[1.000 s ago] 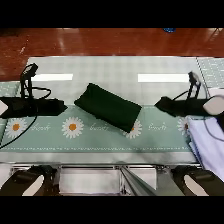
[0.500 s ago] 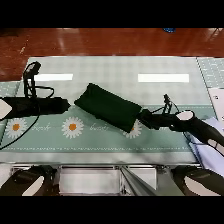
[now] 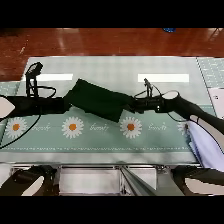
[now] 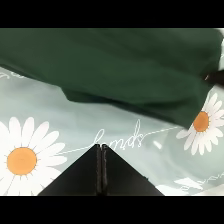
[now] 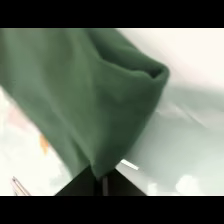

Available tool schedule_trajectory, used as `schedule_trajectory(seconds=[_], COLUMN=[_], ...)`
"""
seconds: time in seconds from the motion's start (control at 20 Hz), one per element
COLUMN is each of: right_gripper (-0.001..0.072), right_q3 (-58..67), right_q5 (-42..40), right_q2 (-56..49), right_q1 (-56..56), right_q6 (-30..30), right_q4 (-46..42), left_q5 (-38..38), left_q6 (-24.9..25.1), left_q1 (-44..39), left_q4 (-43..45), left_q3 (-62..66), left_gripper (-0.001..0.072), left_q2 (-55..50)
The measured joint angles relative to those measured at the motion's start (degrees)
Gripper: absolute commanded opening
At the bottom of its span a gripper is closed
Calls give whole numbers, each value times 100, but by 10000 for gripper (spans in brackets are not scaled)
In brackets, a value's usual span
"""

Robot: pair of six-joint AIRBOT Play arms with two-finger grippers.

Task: Fold the shirts.

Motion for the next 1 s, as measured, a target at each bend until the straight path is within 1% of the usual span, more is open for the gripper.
schedule_trajectory(seconds=[0.2,0.35,0.5,0.6,0.75,0.9,1.0], right_gripper=[23,23,23,23,22,23,22], right_q3=[1434,2583,3722,4315,4918,5174,5248], right_q5=[555,1185,1906,2352,2968,3528,3971], right_q2=[-37,-37,-11,74,350,737,1001], right_q1=[-11,-153,-516,-918,-1696,-2643,-3318], right_q6=[846,1486,2094,2430,2796,3049,3115], right_q4=[-1276,-2149,-2883,-3182,-3362,-3392,-3390], left_q5=[7,11,61,92,107,118,118], left_q6=[-2,-192,-262,-302,-321,-323,-332], left_q1=[0,-17,-61,-72,-105,-122,-127], left_q4=[-2,-81,-120,-133,-153,-153,-153], left_q3=[0,0,0,0,0,0,0], left_gripper=[27,27,27,27,27,27,27], left_q2=[-101,-131,-151,-155,-164,-164,-164])
